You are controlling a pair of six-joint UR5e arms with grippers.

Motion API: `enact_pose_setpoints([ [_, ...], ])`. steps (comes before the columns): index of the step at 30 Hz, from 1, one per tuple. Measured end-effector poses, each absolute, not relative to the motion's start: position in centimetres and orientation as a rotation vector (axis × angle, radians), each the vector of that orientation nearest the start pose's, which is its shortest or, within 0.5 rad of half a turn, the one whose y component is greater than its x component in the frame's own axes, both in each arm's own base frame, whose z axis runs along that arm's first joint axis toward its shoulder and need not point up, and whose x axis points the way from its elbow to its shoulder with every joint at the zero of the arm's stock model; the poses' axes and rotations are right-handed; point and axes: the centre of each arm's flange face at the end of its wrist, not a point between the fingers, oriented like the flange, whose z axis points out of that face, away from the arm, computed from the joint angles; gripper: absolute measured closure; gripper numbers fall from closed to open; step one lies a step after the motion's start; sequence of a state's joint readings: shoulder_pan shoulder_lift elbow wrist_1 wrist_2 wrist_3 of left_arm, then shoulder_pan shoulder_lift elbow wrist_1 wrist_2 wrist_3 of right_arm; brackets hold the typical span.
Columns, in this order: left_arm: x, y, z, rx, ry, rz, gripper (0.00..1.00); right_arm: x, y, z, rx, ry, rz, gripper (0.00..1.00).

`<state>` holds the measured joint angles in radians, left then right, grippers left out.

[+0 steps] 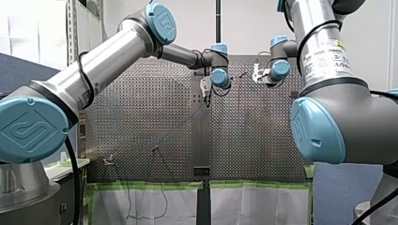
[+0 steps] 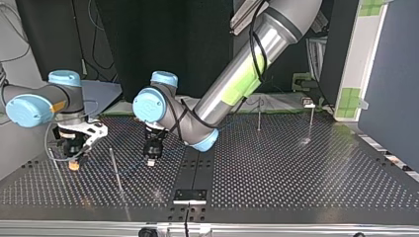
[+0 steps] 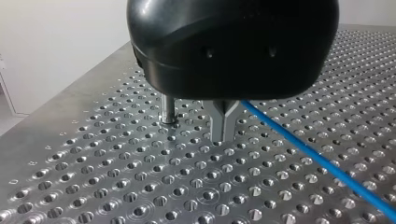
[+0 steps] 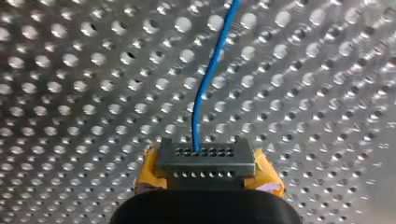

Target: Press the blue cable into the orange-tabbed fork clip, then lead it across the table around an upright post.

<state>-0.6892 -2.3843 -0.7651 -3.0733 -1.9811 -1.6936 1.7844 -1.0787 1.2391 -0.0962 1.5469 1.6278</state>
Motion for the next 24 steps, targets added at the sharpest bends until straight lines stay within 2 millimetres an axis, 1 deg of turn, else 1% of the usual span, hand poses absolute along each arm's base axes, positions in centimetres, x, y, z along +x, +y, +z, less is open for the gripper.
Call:
enact_pose_setpoints([
  [4, 55.6, -58.0, 35.7, 0.100, 1.521, -0.340, 1.00, 27.9, -63.4, 35.5, 1.431, -1.186, 1.383, 1.00],
  [5, 55.6, -58.0, 35.7, 0.101, 1.521, -0.340, 0.88, 27.9, -63.4, 35.2, 1.436, -1.189, 1.381, 1.00],
  [6, 55.6, -58.0, 35.7, 0.101, 1.521, -0.339, 0.88, 28.0, -63.4, 34.8, 1.442, -1.192, 1.379, 1.00],
  [7, 55.6, -58.0, 35.7, 0.101, 1.521, -0.337, 0.78, 28.1, -63.4, 34.4, 1.447, -1.195, 1.376, 1.00],
  [8, 55.6, -58.0, 35.7, 0.100, 1.521, -0.334, 0.63, 28.1, -63.3, 34.1, 1.453, -1.198, 1.374, 1.00],
  [9, 55.6, -58.0, 35.7, 0.099, 1.521, -0.329, 0.63, 28.2, -63.3, 33.6, 1.459, -1.201, 1.369, 1.00],
  [11, 55.6, -58.0, 35.7, 0.100, 1.521, -0.320, 0.41, 28.2, -63.3, 33.0, 1.466, -1.205, 1.365, 1.00],
  [12, 55.5, -58.0, 35.7, 0.101, 1.521, -0.315, 0.41, 28.3, -63.3, 32.6, 1.469, -1.207, 1.363, 1.00],
  [13, 55.5, -58.0, 35.7, 0.102, 1.521, -0.312, 0.35, 28.3, -63.3, 32.4, 1.471, -1.208, 1.363, 1.00],
  [14, 55.5, -57.9, 35.7, 0.101, 1.522, -0.308, 0.31, 28.4, -63.3, 32.2, 1.473, -1.208, 1.362, 1.00],
  [15, 55.5, -57.9, 35.7, 0.100, 1.522, -0.302, 0.31, 28.4, -63.3, 31.9, 1.475, -1.209, 1.361, 1.00],
  [17, 55.5, -57.9, 35.7, 0.098, 1.524, -0.295, 0.19, 28.5, -63.4, 31.5, 1.479, -1.212, 1.358, 1.00],
  [18, 55.5, -57.8, 35.7, 0.098, 1.525, -0.292, 0.19, 28.5, -63.4, 31.2, 1.482, -1.214, 1.355, 1.00],
  [19, 55.5, -57.8, 35.7, 0.097, 1.525, -0.291, 0.12, 28.5, -63.5, 31.0, 1.484, -1.215, 1.354, 1.00],
  [21, 55.4, -57.8, 35.6, 0.098, 1.526, -0.291, 0.12, 28.5, -63.5, 30.8, 1.487, -1.218, 1.351, 1.00],
  [22, 55.4, -57.9, 35.6, 0.098, 1.527, -0.291, 0.00, 28.5, -63.5, 30.7, 1.487, -1.218, 1.350, 1.00],
  [24, 55.3, -57.9, 35.6, 0.098, 1.530, -0.290, 0.00, 28.6, -63.6, 30.5, 1.490, -1.219, 1.349, 1.00],
])
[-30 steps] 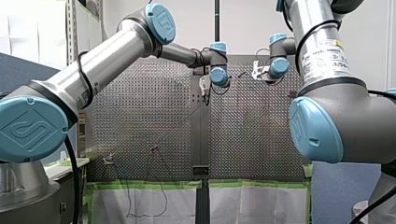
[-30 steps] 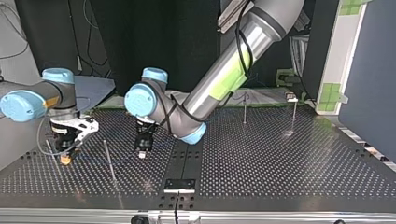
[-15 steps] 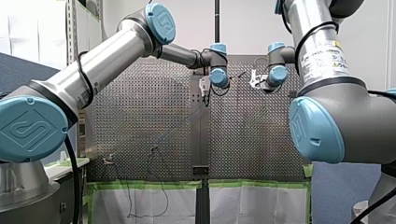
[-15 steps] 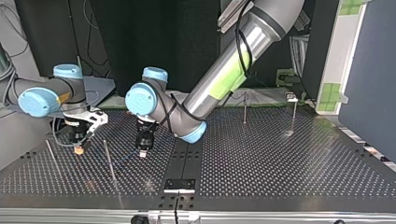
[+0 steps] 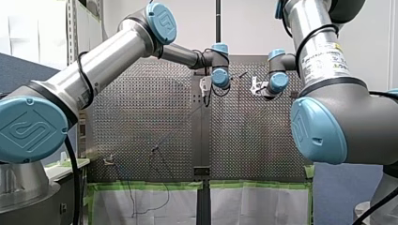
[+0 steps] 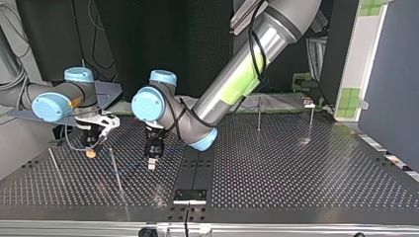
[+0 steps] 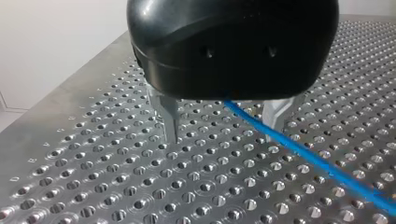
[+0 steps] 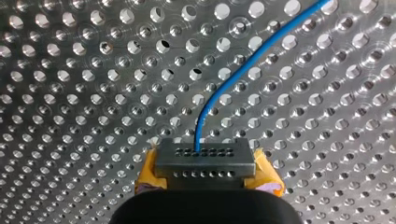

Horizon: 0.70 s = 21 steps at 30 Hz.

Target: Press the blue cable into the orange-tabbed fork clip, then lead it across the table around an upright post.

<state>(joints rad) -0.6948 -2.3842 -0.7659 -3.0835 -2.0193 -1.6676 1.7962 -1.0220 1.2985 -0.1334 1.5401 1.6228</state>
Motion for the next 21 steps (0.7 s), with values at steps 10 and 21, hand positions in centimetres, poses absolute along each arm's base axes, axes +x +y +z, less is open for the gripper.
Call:
enact_pose_setpoints([
  [10, 55.1, -57.6, 35.4, 0.092, 1.551, -0.270, 0.00, 28.8, -63.4, 26.4, 1.523, -1.245, 1.317, 1.00],
  [21, 55.1, -57.6, 35.4, 0.090, 1.554, -0.267, 0.00, 28.4, -63.8, 21.5, 1.547, -1.262, 1.276, 1.00],
])
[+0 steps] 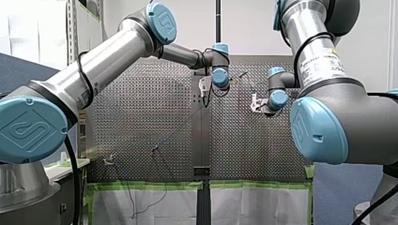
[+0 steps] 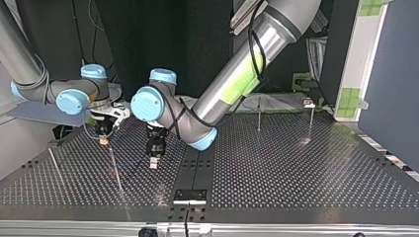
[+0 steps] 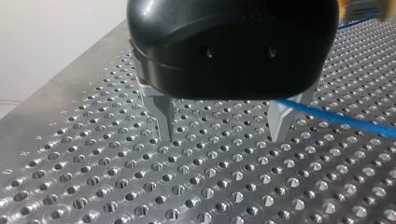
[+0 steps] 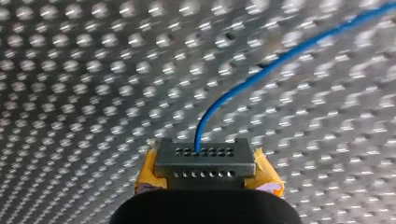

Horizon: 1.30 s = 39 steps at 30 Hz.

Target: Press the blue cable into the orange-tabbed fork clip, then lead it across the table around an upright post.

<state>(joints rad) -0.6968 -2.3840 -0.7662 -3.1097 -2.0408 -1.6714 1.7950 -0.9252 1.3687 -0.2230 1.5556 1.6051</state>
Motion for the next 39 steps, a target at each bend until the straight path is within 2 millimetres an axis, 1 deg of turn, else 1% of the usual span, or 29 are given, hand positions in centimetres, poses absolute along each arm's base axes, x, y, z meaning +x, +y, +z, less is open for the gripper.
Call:
enact_pose_setpoints([
  [3, 55.1, -57.5, 35.4, 0.078, 1.554, -0.261, 0.00, 27.9, -63.9, 20.0, 1.550, -1.272, 1.262, 1.00],
  [6, 55.1, -57.3, 35.3, 0.062, 1.555, -0.252, 0.00, 27.3, -64.0, 19.1, 1.544, -1.277, 1.256, 1.00],
  [14, 55.1, -57.2, 35.3, 0.045, 1.555, -0.247, 0.00, 26.3, -63.9, 17.5, 1.535, -1.287, 1.243, 1.00],
  [17, 55.1, -57.2, 35.3, 0.043, 1.556, -0.249, 0.00, 26.1, -63.9, 16.6, 1.544, -1.297, 1.232, 1.00],
  [30, 54.9, -57.4, 35.4, 0.043, 1.555, -0.253, 0.00, 25.3, -63.4, 10.3, 1.563, -1.354, 1.168, 1.00],
  [39, 54.9, -57.4, 35.4, 0.043, 1.554, -0.253, 0.00, 24.9, -62.8, 7.1, 1.571, -1.388, 1.122, 1.00],
])
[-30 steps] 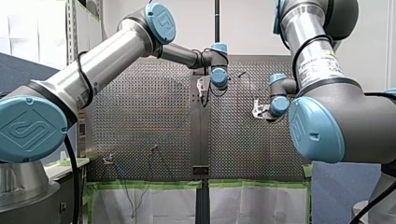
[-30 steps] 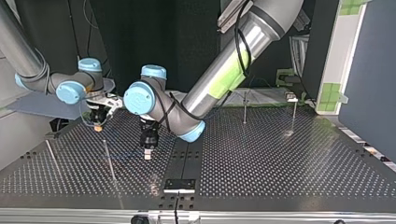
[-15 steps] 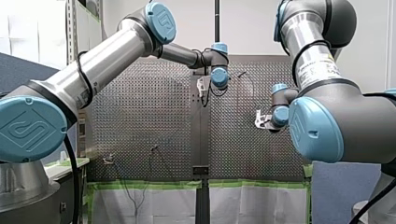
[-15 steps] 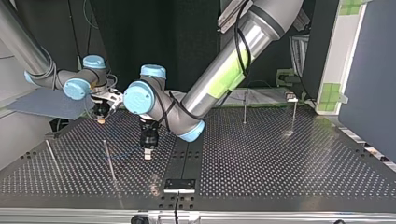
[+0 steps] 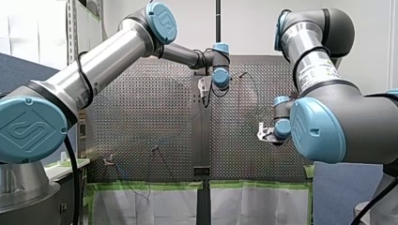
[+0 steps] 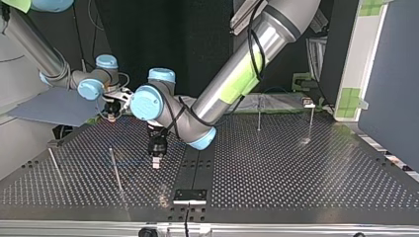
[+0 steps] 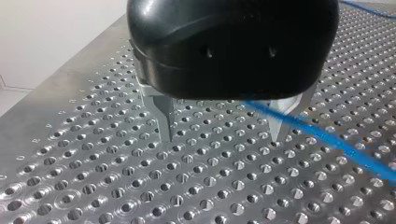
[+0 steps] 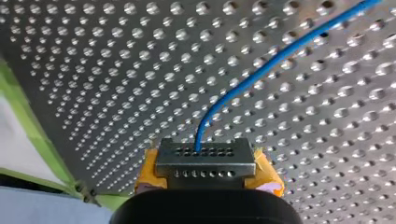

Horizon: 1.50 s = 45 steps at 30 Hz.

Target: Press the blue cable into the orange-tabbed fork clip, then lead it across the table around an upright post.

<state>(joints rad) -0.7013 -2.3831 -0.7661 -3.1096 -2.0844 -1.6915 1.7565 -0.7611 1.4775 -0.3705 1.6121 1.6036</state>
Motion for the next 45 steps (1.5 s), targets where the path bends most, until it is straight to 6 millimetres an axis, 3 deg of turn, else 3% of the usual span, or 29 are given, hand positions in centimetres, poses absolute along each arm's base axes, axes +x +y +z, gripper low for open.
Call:
enact_pose_setpoints([
  [11, 54.8, -57.5, 35.4, 0.045, 1.555, -0.253, 0.00, 23.8, -61.2, 4.1, 1.533, -1.415, 1.108, 1.00],
  [24, 54.6, -57.4, 35.4, 0.024, 1.560, -0.246, 0.00, 22.1, -60.8, -3.3, 1.526, -1.454, 1.077, 1.00],
  [45, 54.5, -57.4, 35.3, 0.026, 1.569, -0.242, 0.00, 19.6, -59.7, -12.2, 1.540, -1.526, 1.016, 1.00],
])
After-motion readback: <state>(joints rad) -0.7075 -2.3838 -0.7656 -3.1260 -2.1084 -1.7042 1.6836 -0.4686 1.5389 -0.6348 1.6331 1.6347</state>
